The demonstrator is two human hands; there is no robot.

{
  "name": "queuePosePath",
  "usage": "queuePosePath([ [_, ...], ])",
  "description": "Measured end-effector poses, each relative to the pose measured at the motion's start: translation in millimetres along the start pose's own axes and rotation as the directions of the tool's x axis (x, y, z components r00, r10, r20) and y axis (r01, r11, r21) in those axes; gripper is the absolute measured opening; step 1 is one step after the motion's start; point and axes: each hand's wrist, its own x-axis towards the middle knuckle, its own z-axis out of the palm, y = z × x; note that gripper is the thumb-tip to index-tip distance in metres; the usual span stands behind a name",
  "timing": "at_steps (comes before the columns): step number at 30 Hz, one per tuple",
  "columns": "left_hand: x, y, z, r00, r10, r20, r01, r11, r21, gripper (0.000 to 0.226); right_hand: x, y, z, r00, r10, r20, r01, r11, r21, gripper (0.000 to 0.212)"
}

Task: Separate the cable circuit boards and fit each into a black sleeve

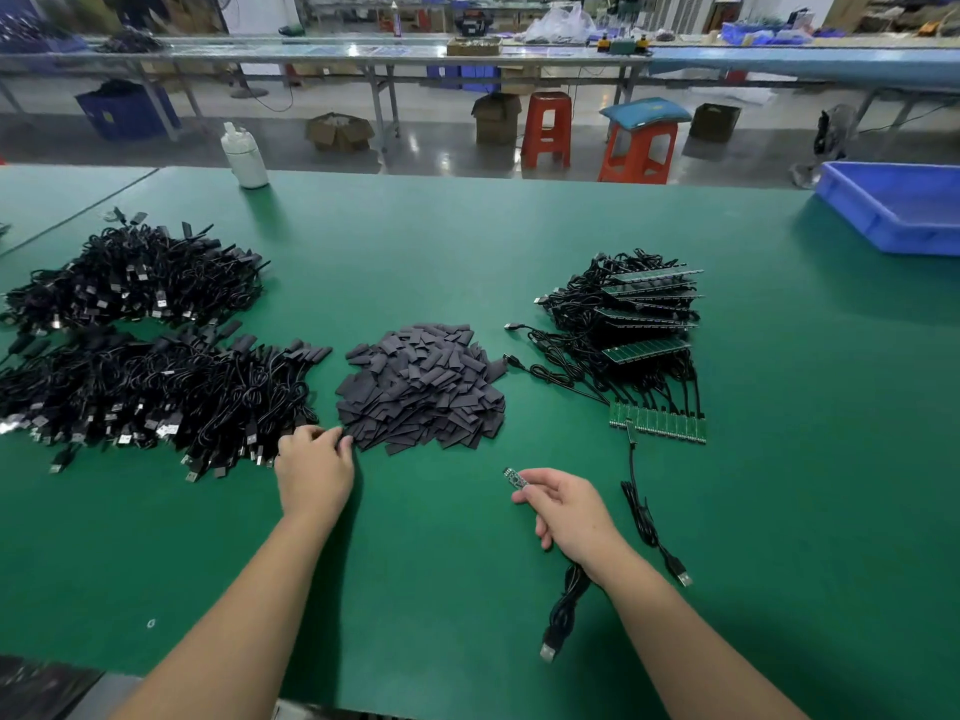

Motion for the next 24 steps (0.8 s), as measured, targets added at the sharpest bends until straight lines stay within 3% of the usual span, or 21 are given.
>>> queuePosePath([
  [8,4.6,5.7,-10.3,0.997,-0.064,0.048,0.068,0.994,-0.082,0.023,-1.5,2.6,2.0,0.999,-0.037,0.038,0.041,0.993,-0.113,0.025],
  [12,-9.6,16.8,-18.0,0.993,-0.118,-0.033,0.104,0.956,-0.273,0.021,-2.1,1.6,1.3,0.998,-0.032,0.056,0.039,0.991,-0.127,0.025],
  [14,-24.2,31.1,-20.0,0.999,-0.044,-0.007,0.037,0.913,-0.405,0.021,-1.9,0.6,0.7,0.997,-0.032,0.064,0.041,0.989,-0.139,0.025],
  [17,-56.1,60.7,-16.1,0.972,0.212,0.105,-0.119,0.821,-0.558,0.03,-1.6,-0.8,0.3,0.997,-0.034,0.075,0.045,0.987,-0.155,0.024],
  [20,-87.6,84.6,0.1,0.886,0.43,0.171,-0.256,0.763,-0.594,0.026,-1.9,-1.9,0.9,0.996,-0.034,0.083,0.046,0.988,-0.149,0.025],
  [24,-101.0,92.2,18.2,0.811,0.543,0.216,-0.357,0.753,-0.552,0.033,-2.5,-2.9,1.7,0.995,-0.024,0.093,0.037,0.99,-0.136,0.025],
])
